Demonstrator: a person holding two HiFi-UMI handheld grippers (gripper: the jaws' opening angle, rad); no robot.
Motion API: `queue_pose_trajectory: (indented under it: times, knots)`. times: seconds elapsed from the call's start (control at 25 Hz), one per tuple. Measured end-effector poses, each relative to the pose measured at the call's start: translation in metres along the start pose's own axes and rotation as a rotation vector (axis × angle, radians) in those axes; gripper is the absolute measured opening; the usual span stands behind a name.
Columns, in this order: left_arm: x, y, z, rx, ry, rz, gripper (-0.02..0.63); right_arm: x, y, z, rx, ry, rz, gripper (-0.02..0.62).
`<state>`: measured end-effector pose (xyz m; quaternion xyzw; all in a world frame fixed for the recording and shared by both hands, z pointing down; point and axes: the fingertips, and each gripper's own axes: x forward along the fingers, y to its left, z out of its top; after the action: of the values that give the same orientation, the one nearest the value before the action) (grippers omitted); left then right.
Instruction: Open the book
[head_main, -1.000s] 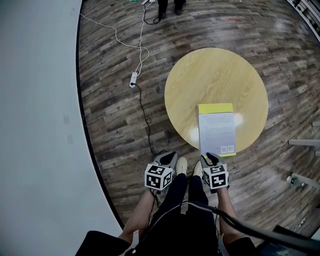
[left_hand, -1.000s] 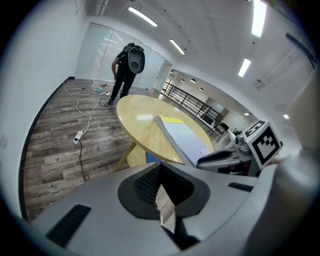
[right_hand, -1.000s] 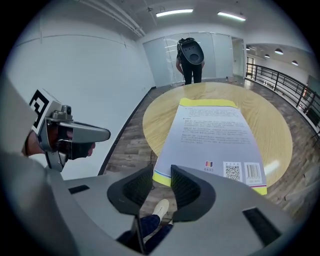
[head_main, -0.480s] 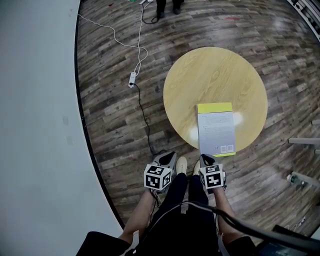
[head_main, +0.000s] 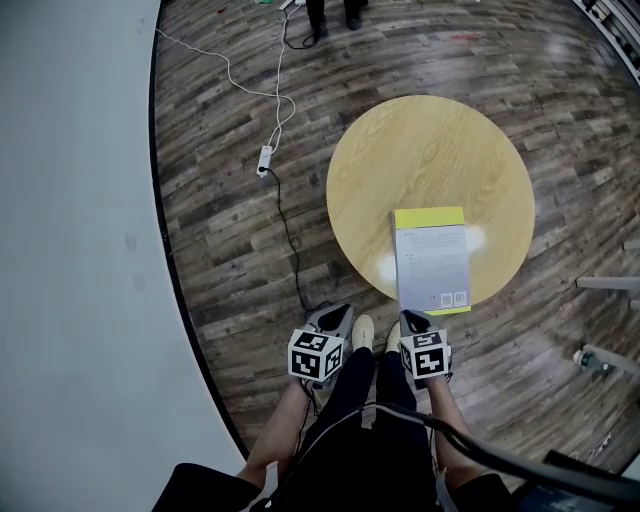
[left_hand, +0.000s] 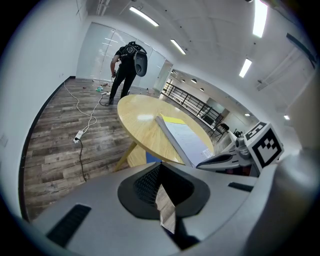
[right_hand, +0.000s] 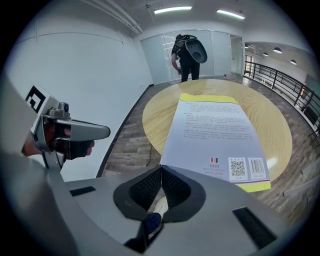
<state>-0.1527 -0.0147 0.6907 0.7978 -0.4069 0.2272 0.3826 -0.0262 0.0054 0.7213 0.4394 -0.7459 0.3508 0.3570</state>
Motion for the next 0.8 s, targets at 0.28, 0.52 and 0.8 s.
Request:
queue_pose_trajectory:
  times: [0.28, 0.52, 0.8]
  knots:
    - [0.002, -0.001, 0.003, 0.012, -0.002, -0.002, -0.002, 0.0, 0.0, 0.001, 0.004, -0.016, 0.004, 0.008]
    - [0.0, -0.005, 0.011, 0.022, -0.008, -0.002, -0.002, -0.007, 0.0, 0.006, 0.003, -0.02, 0.012, 0.008]
    - [-0.001, -0.016, 0.029, 0.047, -0.032, -0.009, -0.002, -0.026, -0.004, 0.015, 0.017, -0.057, 0.013, 0.008]
